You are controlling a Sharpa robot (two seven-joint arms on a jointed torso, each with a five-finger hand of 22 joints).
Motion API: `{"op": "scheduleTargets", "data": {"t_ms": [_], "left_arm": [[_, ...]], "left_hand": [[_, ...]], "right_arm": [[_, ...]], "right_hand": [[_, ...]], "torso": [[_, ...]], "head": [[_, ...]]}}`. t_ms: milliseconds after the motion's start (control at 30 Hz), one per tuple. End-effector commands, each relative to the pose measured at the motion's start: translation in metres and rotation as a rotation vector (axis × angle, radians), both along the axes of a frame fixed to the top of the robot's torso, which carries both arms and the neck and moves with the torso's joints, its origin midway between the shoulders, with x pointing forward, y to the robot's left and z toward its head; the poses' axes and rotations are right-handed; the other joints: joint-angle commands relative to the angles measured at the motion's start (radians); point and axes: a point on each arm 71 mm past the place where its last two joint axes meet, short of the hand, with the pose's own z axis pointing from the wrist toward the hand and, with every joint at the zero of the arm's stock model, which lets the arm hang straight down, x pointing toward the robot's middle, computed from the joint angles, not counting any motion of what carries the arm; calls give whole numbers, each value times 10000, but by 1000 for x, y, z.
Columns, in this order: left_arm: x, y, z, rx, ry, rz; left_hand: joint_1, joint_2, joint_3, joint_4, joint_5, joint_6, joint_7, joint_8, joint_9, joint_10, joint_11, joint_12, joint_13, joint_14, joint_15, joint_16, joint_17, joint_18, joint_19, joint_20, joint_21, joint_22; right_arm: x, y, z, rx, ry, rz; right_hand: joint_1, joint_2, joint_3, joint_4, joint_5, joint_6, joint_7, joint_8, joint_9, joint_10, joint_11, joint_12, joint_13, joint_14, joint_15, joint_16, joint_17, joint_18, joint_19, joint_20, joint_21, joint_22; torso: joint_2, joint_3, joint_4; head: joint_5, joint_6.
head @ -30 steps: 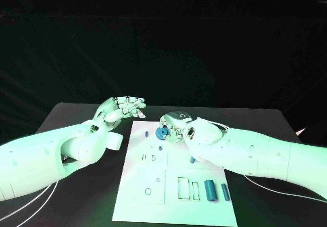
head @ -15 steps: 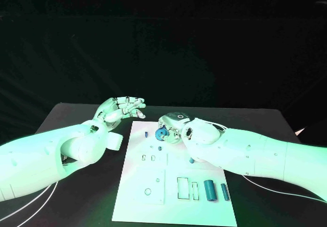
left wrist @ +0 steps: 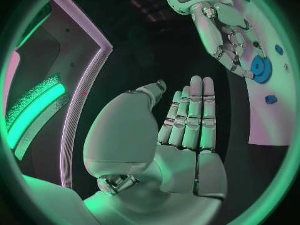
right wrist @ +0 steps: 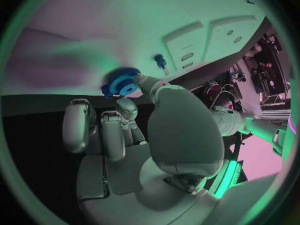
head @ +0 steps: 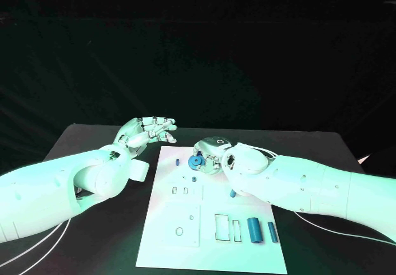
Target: Assemble the parts on the task board
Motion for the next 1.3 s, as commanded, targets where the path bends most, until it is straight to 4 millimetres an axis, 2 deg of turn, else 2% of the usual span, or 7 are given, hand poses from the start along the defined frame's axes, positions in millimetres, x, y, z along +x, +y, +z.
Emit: {"op": "scheduleTargets", "data": {"t_ms": [33,167,400,767,967,1200,1300], "left_arm": [[0,-1,1,-74,-28,-77],[0,-1,1,-69,-25,-67],[0,-1,1,-61,3,-76],[0,0,0,-35,89,-64],[0,0,0,-32,98,-58],[1,2,0,-23,125,-60],[1,2,-1,-19,138,-62]], "left_hand": [[-23,76,44,-9,33,-80,238,-65,9,-48,30,-14,8,-85,-14,-40,8,34,-66,9,35,9],[-23,76,44,-9,33,-80,238,-65,9,-48,30,-14,8,-85,-14,-40,8,34,-66,9,35,9],[-30,85,47,-6,34,-85,241,-68,11,-55,33,-16,9,-88,-12,-40,16,34,-70,10,39,9],[-36,90,48,-3,33,-90,244,-71,13,-61,35,-18,9,-91,-10,-42,20,34,-74,12,41,9],[-36,90,48,-3,33,-90,244,-71,13,-61,35,-18,9,-91,-10,-42,20,34,-74,12,41,9],[-52,103,49,7,32,-99,248,-77,15,-71,40,-20,10,-99,-5,-46,27,33,-81,15,43,9],[-52,103,49,7,32,-99,248,-77,15,-71,40,-20,10,-99,-5,-46,27,33,-81,15,43,9]], "right_arm": [[-1,0,-3,-155,278,107],[0,-3,-4,-172,386,19],[4,-5,-5,-178,482,-179],[4,-8,-4,126,348,-152],[0,-18,5,1172,-292,-88],[-7,-38,16,3066,-538,-14],[-11,-48,22,3641,-682,43]], "right_hand": [[-134,73,-79,6,-48,192,-7,32,27,23,-6,28,34,668,84,-42,956,14,8,39,-18,174],[-260,126,-117,70,-26,264,-11,21,22,24,-7,25,31,665,79,-48,943,15,10,36,-27,178],[-627,294,-252,233,95,-120,82,-428,-138,-88,71,-44,-32,654,142,-66,908,26,-18,79,-116,155],[-602,321,-256,202,158,-197,100,-535,-173,-84,85,-33,-13,653,155,-65,910,25,-13,92,-120,165],[-519,345,-167,76,527,22,90,-546,-165,75,72,98,156,666,147,-41,953,1,71,96,-32,273],[-426,328,-71,-55,559,-75,95,-702,-215,-178,76,-126,-122,590,146,-182,685,74,-129,92,-319,31],[-402,312,-51,-104,513,-159,98,-802,-245,-327,80,-251,-272,551,149,-256,552,110,-233,94,-471,-93]], "torso": [[5,4,3],[-5,2,2],[-3,6,1],[-5,4,-8],[6,8,-12],[-7,5,-25],[-2,17,-35]], "head": [[-3,14],[1,13],[-16,39],[-2,67],[5,75],[-5,101],[4,113]]}}
